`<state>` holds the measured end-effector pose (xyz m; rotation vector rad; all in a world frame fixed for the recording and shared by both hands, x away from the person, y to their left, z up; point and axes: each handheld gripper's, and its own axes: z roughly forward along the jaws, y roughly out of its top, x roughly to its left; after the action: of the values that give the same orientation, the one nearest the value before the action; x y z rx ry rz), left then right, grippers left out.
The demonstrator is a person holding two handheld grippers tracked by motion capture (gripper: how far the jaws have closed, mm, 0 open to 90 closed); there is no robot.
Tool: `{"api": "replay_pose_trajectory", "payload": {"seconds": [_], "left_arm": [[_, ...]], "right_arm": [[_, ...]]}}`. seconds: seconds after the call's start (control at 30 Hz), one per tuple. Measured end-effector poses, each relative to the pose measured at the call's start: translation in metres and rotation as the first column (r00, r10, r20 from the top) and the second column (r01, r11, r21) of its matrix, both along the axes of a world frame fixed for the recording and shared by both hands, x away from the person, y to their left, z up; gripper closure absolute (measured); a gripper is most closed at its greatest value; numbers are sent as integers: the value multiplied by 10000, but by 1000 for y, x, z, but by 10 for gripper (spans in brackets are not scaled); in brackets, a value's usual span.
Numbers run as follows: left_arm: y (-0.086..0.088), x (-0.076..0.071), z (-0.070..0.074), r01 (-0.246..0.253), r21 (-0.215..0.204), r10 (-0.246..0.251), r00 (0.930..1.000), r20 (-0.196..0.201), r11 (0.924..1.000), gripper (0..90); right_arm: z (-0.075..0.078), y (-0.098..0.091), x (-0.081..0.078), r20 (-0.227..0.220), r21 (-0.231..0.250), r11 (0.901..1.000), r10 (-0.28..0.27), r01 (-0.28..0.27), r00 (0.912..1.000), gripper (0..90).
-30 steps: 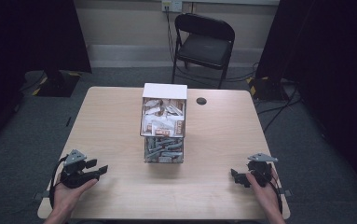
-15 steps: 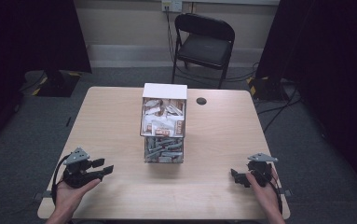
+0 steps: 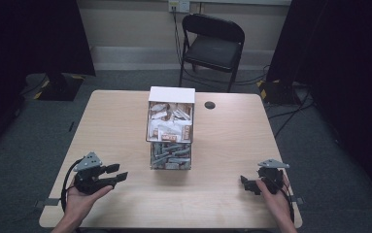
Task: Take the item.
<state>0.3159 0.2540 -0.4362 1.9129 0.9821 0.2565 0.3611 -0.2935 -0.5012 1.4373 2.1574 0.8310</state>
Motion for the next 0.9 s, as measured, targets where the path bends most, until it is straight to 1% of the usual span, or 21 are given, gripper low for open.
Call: {"api": "replay_pose_trajectory", "payload": {"seconds": [0.07,0.1,0.13,0.17,0.2,0.23,0.27,0.3,0.33,0.43,0.53,0.57,0.6,0.63,0.67,0.73,0.77,0.8,0.83,0.9], "left_arm": [[-5,1,3,101,-46,-100,9998,181,9999,541],[-7,2,4,226,-130,-224,9997,132,9997,554],[-9,3,5,273,-111,-272,9996,113,9996,576],[-11,3,7,358,-172,-356,9993,106,9992,579],[-12,5,8,552,-418,-557,9984,-118,9976,611],[-13,6,9,609,-490,-620,9978,-214,9969,648],[-16,6,10,628,-370,-632,9980,-94,9973,649],[-18,6,11,674,-155,-673,9977,52,9976,649],[-21,6,12,667,-86,-667,9978,48,9977,648],[-25,8,14,739,-259,-737,9972,103,9969,640],[-32,10,15,817,-91,-814,9965,210,9966,622],[-34,10,15,904,-189,-902,9958,145,9957,598],[-36,11,16,1094,-348,-1091,9940,114,9934,598],[-38,11,16,1023,-269,-1019,9947,155,9944,599],[-41,12,17,1121,-240,-1118,9936,136,9934,596],[-47,13,17,1176,-359,-1173,9930,108,9924,581],[-49,14,17,1266,-342,-1264,9919,86,9914,566],[-52,14,18,1292,-310,-1287,9915,166,9911,562],[-54,15,19,1276,-354,-1270,9917,192,9912,538],[-59,18,19,1362,-462,-1355,9906,183,9896,529]], "right_arm": [[0,0,0,1,-1,10000,1,-1,10000,0],[0,0,0,0,0,10000,0,0,10000,0],[0,0,0,2,6,10000,-6,6,10000,0],[0,0,0,1,-1,10000,1,-1,10000,0],[0,0,0,1,7,10000,-7,7,10000,0],[0,0,0,1,0,10000,1,-1,10000,0],[0,0,0,4,5,10000,-7,7,10000,0],[0,0,0,0,0,10000,1,-1,10000,0],[0,0,0,2,6,10000,-7,7,10000,0],[0,0,0,3,6,10000,-7,7,10000,0],[0,0,0,2,0,10000,-1,1,10000,0],[0,0,0,0,0,10000,0,0,10000,0],[0,0,0,0,0,10000,0,0,10000,0],[0,0,0,2,6,10000,-8,8,10000,0],[0,0,0,1,6,10000,-6,6,10000,0],[0,0,0,1,0,10000,0,0,10000,0],[0,0,0,2,0,10000,1,-1,10000,0],[0,0,0,0,0,10000,0,0,10000,0],[0,0,0,2,-1,10000,1,-1,10000,0],[0,0,0,2,0,10000,1,-1,10000,0]]}}
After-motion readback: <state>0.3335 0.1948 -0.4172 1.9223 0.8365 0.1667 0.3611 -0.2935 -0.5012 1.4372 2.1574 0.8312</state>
